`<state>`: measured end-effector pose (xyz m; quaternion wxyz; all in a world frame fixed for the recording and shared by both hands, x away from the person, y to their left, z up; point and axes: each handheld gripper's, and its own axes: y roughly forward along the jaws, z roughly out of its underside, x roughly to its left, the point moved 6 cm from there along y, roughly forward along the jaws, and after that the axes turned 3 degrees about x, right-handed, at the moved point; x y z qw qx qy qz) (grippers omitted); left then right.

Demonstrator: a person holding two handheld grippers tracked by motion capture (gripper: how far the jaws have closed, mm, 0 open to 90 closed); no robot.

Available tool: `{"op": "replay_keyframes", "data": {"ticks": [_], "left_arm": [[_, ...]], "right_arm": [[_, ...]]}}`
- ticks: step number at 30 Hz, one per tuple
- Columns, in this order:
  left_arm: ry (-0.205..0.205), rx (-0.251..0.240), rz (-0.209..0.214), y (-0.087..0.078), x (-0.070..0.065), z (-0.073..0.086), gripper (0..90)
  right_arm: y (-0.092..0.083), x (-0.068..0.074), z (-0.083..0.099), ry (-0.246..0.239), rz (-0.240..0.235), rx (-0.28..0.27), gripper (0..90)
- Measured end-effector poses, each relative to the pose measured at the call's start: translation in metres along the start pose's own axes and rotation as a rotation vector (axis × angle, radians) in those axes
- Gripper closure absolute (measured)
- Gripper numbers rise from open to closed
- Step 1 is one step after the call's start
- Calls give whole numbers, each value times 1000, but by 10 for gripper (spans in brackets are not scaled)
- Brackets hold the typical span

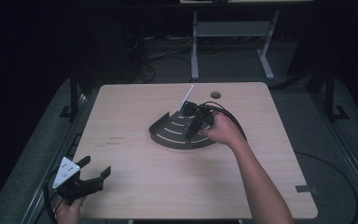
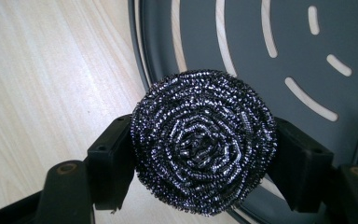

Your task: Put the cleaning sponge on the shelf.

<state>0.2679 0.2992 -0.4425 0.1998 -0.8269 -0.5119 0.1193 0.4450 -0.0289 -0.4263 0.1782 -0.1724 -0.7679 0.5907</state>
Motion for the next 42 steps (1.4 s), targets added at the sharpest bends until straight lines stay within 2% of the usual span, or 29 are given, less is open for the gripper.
{"op": "replay_keyframes", "data": {"ticks": [8, 12, 34, 42], "left_arm": [[-7, -2, -1, 0, 0, 0, 133], [3, 0, 1, 0, -1, 0, 134], [-1, 1, 3, 1, 0, 0, 133], [0, 2, 4, 2, -1, 0, 133]], "right_arm": [[12, -6, -2, 15, 2, 26, 293], [17, -9, -2, 24, 10, 38, 293], [31, -23, -11, 73, 1, 35, 293], [41, -30, -10, 102, 8, 64, 293]]}}
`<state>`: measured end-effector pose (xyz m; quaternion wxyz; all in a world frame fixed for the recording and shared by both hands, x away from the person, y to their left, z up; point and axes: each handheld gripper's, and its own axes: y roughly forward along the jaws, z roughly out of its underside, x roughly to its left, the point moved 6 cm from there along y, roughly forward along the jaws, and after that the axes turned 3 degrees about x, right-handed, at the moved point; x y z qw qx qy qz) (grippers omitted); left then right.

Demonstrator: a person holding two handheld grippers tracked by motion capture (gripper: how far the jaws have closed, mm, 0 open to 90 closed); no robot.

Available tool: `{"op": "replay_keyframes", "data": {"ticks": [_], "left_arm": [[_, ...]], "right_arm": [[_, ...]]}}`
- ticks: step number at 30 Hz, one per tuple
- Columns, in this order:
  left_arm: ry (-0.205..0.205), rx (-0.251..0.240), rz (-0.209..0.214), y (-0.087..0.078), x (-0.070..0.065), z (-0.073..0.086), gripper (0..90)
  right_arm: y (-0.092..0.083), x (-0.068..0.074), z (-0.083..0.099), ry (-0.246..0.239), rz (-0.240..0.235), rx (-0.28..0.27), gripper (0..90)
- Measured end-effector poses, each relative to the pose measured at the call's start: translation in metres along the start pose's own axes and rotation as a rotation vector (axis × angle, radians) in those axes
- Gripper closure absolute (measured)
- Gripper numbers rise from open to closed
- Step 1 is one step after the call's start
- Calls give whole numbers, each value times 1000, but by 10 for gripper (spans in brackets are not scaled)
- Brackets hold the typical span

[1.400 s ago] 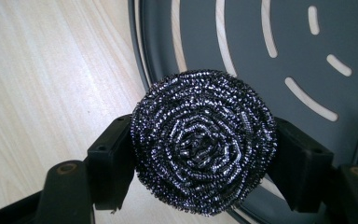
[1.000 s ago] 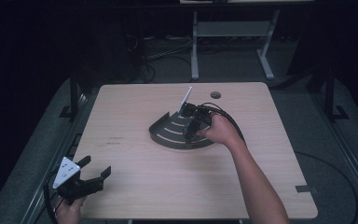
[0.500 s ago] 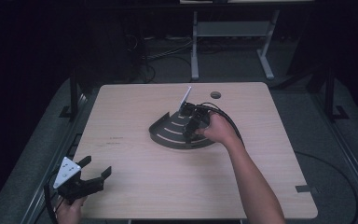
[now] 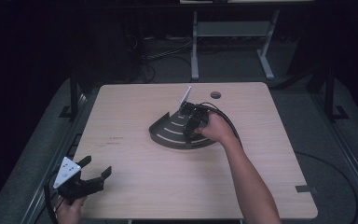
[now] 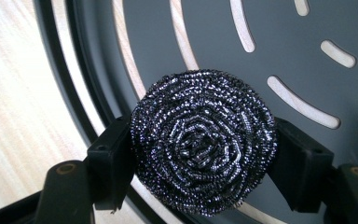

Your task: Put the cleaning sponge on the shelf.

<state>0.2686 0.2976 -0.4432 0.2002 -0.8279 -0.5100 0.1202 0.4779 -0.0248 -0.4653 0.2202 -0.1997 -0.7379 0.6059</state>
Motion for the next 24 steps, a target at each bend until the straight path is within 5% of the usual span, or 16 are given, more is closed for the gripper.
{"op": "replay_keyframes", "data": {"ticks": [24], "left_arm": [[-8, -3, -2, -1, 2, 0, 134]], "right_arm": [[19, -2, -8, 37, 30, 2, 286]]}}
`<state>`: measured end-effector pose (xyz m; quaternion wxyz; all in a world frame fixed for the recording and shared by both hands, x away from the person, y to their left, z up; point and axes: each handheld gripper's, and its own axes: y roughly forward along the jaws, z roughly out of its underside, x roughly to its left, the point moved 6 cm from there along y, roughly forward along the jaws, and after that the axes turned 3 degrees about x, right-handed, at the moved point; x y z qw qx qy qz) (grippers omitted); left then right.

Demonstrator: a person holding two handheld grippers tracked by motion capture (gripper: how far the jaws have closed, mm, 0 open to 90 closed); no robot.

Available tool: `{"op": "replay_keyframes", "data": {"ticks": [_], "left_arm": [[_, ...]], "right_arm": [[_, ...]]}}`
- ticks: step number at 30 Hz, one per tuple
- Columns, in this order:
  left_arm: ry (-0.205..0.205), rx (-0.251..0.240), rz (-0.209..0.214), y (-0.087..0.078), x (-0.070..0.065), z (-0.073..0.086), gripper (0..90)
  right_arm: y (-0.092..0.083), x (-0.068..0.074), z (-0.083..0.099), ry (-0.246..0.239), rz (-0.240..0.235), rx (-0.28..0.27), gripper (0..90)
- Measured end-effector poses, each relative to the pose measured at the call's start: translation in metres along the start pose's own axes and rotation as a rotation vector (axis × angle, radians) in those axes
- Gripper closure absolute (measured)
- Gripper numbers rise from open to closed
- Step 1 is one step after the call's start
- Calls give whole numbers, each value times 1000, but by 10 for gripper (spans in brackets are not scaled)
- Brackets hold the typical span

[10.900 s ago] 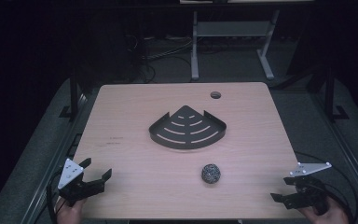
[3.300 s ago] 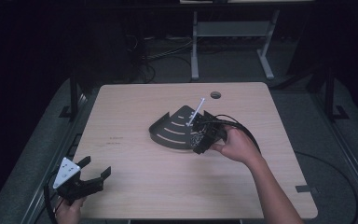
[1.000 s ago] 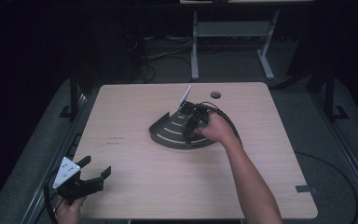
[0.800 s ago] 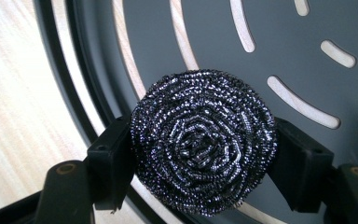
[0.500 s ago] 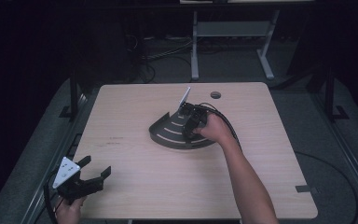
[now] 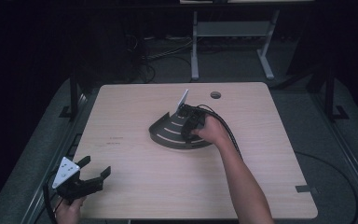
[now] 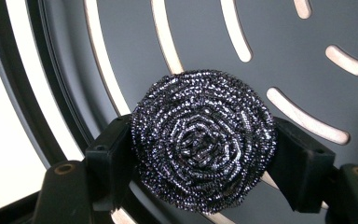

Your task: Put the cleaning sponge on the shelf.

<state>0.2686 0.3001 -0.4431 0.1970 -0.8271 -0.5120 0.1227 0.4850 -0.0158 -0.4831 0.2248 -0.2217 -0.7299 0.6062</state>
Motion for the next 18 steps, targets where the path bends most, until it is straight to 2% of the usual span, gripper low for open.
{"op": "replay_keyframes", "data": {"ticks": [6, 10, 18], "left_arm": [[3, 2, -1, 0, -1, 0, 133], [1, -2, -4, -1, 1, 0, 133], [1, -1, 0, -1, 0, 0, 133]], "right_arm": [[2, 0, -3, -3, -1, -10, 286], [2, 0, -5, 12, -1, -26, 286], [4, -1, -5, 17, 9, -20, 284]]}}
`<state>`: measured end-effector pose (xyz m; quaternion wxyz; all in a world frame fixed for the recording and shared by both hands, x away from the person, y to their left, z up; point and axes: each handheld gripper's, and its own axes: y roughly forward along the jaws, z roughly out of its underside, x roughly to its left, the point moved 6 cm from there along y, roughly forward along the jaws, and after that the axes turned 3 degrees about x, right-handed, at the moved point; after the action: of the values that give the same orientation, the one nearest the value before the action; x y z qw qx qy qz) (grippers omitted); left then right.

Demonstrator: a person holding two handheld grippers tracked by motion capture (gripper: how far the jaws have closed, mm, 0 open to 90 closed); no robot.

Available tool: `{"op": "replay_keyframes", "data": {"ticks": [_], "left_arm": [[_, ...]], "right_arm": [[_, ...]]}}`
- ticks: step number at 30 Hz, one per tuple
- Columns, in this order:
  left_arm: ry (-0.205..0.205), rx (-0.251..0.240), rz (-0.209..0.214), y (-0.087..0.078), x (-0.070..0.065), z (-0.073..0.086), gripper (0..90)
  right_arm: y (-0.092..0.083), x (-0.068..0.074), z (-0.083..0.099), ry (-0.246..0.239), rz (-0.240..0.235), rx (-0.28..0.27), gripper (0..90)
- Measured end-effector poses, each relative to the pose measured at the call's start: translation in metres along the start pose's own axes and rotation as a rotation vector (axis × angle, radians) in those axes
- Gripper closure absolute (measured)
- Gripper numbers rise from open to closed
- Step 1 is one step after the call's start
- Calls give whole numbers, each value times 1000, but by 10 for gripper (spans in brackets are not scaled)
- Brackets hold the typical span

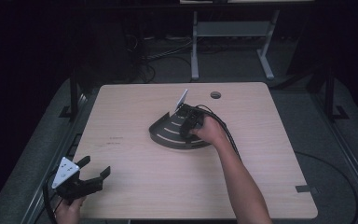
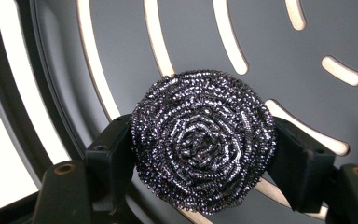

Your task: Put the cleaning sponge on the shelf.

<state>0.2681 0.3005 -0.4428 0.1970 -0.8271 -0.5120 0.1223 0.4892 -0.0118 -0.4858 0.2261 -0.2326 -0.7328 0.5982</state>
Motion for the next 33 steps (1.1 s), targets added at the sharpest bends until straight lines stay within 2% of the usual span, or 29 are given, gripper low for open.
{"op": "replay_keyframes", "data": {"ticks": [21, 24, 33], "left_arm": [[-6, -1, -3, 0, 0, -1, 133], [-6, 1, -5, 0, 0, -1, 133], [-1, 1, -5, 0, 0, -1, 133]], "right_arm": [[-4, -3, 2, 21, -10, -11, 260], [-6, -3, 2, 21, -15, -14, 220], [-20, -3, 5, 7, -9, -53, 194]]}}
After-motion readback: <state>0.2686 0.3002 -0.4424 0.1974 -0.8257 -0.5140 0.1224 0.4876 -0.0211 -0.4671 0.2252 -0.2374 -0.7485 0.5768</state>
